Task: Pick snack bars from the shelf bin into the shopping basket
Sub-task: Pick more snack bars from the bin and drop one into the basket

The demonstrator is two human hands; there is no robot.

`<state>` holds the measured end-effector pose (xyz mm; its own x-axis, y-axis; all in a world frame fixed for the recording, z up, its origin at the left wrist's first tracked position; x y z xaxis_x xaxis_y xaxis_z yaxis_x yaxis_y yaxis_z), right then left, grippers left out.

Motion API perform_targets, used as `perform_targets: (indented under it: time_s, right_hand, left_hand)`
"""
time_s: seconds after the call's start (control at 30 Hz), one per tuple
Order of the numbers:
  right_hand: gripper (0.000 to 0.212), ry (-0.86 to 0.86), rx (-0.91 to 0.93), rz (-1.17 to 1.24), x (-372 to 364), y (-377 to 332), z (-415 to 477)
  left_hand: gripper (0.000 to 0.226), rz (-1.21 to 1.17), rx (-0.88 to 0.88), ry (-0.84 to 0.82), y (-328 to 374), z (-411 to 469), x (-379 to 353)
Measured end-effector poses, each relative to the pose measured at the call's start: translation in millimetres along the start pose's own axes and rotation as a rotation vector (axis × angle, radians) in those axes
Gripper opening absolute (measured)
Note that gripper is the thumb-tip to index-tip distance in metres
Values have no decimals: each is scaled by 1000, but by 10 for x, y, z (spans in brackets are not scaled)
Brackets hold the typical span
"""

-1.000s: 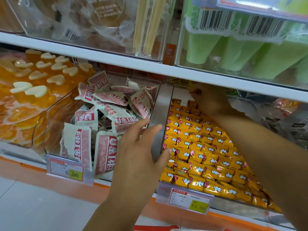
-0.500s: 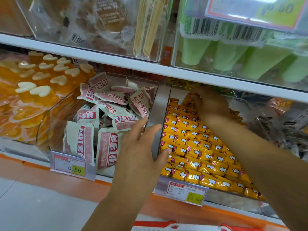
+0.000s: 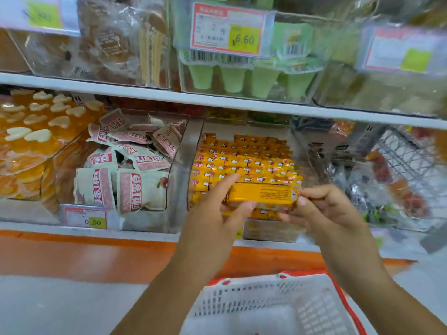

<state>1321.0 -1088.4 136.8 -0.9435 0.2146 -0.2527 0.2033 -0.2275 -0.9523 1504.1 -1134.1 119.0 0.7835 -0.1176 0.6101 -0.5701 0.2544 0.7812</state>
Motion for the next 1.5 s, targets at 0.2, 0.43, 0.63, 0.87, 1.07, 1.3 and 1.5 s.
perform_targets:
  time_s: [0.2, 0.43, 0.63, 0.87, 1.07, 1.3, 1.5]
  right_hand:
    - [63, -16, -198, 108, 254, -68, -303]
    - [19, 88, -224, 214, 435, -33, -262]
    - [16, 75, -239, 159, 520, -24, -125]
    - [33, 43, -266, 217, 606, -37, -66]
    - [42, 9, -222, 187, 627, -33, -66]
    - [45, 77, -122, 165, 650, -10, -67]
    - [19, 68, -24, 194, 589, -152, -112]
  left_hand:
    - [39, -333, 97, -36, 161, -175, -82]
    - [33, -602, 186, -243, 167, -118, -179]
    - [37, -695, 189, -244, 135, 0, -189]
    - [46, -692, 135, -321, 203, 55, -232]
    - [25, -510, 161, -135, 209, 49, -195]
    - [15, -444, 152, 39, 329, -2, -193]
    - [13, -547, 103, 93, 396, -22, -162]
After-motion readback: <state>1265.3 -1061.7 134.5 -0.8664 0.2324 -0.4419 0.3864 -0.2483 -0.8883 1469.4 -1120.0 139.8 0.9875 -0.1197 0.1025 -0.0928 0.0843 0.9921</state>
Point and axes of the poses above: each hand's wrist, its own z-axis towards the middle knuckle, its own x-axis out of the back of the hand, y = z × x, the point moved 5 cm from there along z, towards the middle knuckle, and after that the axes turned 12 degrees about z, right-handed, at the moved point
